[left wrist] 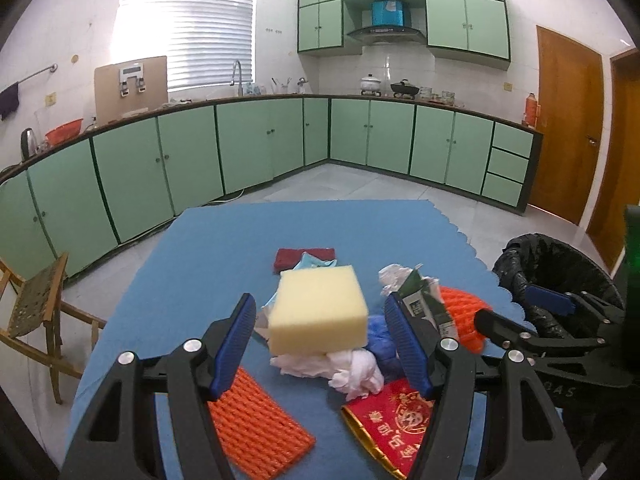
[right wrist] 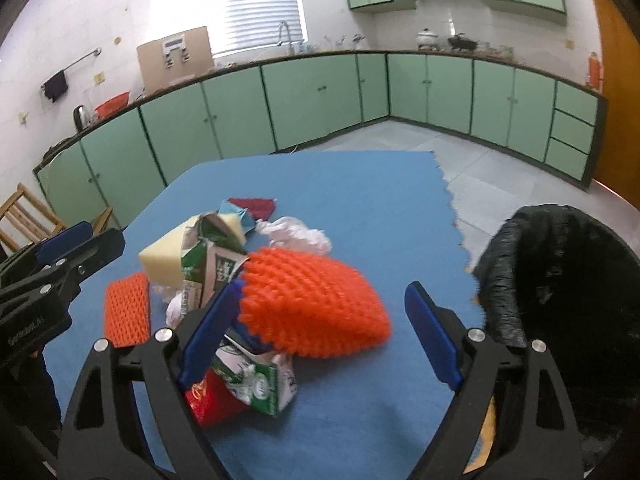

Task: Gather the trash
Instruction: 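Grasp the milk carton with the left tool while the right tool grasps the orange foam net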

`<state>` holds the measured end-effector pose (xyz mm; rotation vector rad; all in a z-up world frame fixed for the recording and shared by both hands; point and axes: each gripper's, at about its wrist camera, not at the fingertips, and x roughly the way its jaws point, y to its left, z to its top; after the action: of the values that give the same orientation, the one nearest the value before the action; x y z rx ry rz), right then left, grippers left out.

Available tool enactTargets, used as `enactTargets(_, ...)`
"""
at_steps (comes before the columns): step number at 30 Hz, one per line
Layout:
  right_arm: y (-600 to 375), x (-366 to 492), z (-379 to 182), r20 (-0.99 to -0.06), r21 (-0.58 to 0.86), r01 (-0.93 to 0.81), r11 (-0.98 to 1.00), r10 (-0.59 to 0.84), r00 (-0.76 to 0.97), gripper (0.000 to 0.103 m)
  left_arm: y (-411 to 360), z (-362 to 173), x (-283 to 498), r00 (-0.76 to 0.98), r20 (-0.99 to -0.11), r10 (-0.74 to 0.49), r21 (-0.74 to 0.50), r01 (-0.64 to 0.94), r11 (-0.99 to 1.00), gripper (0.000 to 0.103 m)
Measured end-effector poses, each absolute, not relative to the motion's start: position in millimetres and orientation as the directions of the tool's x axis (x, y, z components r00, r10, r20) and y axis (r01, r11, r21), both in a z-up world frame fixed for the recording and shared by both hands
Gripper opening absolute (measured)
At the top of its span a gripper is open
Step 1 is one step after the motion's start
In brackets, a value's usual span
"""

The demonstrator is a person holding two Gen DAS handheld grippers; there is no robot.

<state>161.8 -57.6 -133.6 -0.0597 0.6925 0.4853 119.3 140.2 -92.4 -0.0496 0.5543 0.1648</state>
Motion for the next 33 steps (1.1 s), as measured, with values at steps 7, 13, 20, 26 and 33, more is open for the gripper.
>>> enactTargets(7,-49,168,-152,-0.689,0.145,-0.504,0.851,0.453,0.566,0.048,145,-92,120,0.839,-0.525,0.143,-0.013,-0.176,0.984,0.066)
enactTargets(13,-52,160,-147,-0.678,0.158,-0.54,0.826,0.489,0.549,0.019,141,-96,121,0.833,-0.539,0.123,-0.029,-0.165,0.986,0.066)
enactTargets(20,-72,158,-131,-0.64,0.154,-0.507,0.848,0.477,0.603,0.017,128,-90,118,0.845,-0.528,0.08,-0.043,-0.121,0.992,0.066)
enactTargets(26,-93,154,-120,-0.626,0.13,-0.471,0.872,0.441,0.643,0.017,111,-88,120,0.848,-0.529,0.032,-0.06,-0.075,0.995,0.066)
enactTargets(33,-113,149,-119,-0.62,0.143,-0.438,0.887,0.426,0.659,0.017,90,-98,132,0.837,-0.546,0.002,-0.051,-0.036,0.998,0.055)
